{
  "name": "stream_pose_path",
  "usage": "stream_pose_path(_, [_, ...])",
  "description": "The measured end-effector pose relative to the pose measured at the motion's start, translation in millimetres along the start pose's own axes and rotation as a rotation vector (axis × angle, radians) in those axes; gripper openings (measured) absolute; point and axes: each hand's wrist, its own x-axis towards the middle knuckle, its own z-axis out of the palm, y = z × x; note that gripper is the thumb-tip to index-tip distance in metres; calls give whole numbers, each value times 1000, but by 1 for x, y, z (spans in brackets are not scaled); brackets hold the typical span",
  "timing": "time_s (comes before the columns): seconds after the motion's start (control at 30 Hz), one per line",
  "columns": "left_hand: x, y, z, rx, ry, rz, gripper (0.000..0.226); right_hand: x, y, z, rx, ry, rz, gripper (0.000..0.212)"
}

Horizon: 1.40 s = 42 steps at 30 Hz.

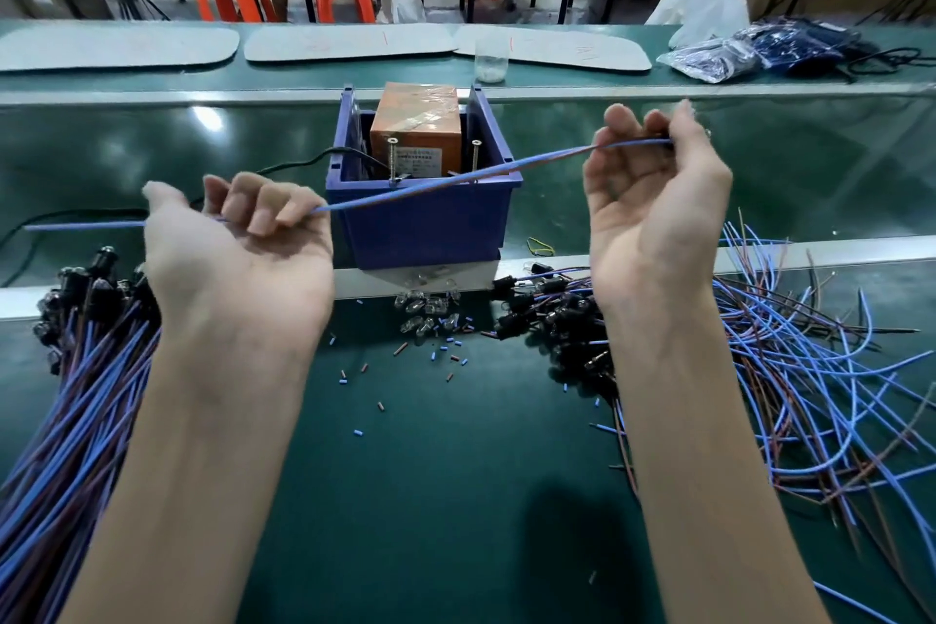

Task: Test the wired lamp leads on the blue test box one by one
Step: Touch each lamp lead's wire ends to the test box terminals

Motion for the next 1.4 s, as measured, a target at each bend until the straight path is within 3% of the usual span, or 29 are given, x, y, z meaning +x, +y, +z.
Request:
stream_pose_path(0.13, [-5,-5,-5,303,-98,39,51,5,-2,-4,90,-6,70,27])
stream_pose_path(0.33, [-12,-27,-1,958,-381,-16,44,3,-5,-2,-298,-193,-14,17])
stream_pose_path(0.53, [-10,-30,-8,1300,-629,90,42,-7,-1,0,-548,-388,11,7])
stream_pose_path(0.63, [-4,-29,-13,1380,-665,157,44,-5,4,0,-601,-344,27,2])
stream_pose_path(0.83, [5,-23,-18,1454,-688,220,47,-3,0,-4,-582,-432,38,24])
stream_pose_path(0.97, [6,-24,-18,1492,-677,248,44,-3,-4,-7,-650,-465,0,7])
stream_pose_path(1.4, [4,-23,-19,1596,-713,286,36,-1,0,-8,-870,-577,-52,16])
